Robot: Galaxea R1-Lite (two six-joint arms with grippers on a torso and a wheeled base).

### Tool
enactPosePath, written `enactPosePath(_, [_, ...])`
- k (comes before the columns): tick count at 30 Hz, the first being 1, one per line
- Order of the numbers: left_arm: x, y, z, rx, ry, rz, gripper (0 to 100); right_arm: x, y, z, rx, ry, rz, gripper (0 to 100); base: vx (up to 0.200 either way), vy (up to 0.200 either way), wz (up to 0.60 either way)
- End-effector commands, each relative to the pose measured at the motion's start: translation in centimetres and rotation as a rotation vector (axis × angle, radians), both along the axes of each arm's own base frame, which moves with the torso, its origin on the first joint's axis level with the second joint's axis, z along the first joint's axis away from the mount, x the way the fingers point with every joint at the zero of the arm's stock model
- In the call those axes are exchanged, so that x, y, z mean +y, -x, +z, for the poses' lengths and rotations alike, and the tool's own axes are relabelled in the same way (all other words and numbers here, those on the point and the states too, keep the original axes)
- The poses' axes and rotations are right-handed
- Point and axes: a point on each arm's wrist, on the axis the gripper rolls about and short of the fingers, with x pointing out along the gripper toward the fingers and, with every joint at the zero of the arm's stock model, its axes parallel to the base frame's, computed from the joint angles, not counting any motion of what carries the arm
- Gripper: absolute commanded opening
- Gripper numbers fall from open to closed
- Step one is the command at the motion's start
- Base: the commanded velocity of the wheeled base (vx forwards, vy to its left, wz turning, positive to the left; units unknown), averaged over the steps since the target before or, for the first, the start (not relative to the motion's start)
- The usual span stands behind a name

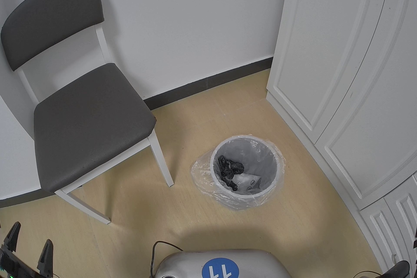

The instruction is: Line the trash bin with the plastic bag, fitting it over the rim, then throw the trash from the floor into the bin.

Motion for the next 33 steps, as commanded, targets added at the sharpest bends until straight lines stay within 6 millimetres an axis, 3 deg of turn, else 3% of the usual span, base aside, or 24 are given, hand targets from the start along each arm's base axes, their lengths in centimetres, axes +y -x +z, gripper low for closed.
enactPosePath(1, [0.1,0.0,-0.6,0.016,0.034,0.065,100,0.0,-0.2,-1.0,0.052,0.002,-0.004,100,0.0,0.0,0.0])
enactPosePath(11, [0.1,0.0,-0.6,0.017,0.0,0.053,100,0.0,-0.7,-3.4,0.297,0.009,-0.01,100,0.0,0.0,0.0])
enactPosePath(33, [0.1,0.0,-0.6,0.017,0.0,0.053,100,0.2,-0.7,-4.2,0.385,0.06,0.083,100,0.0,0.0,0.0])
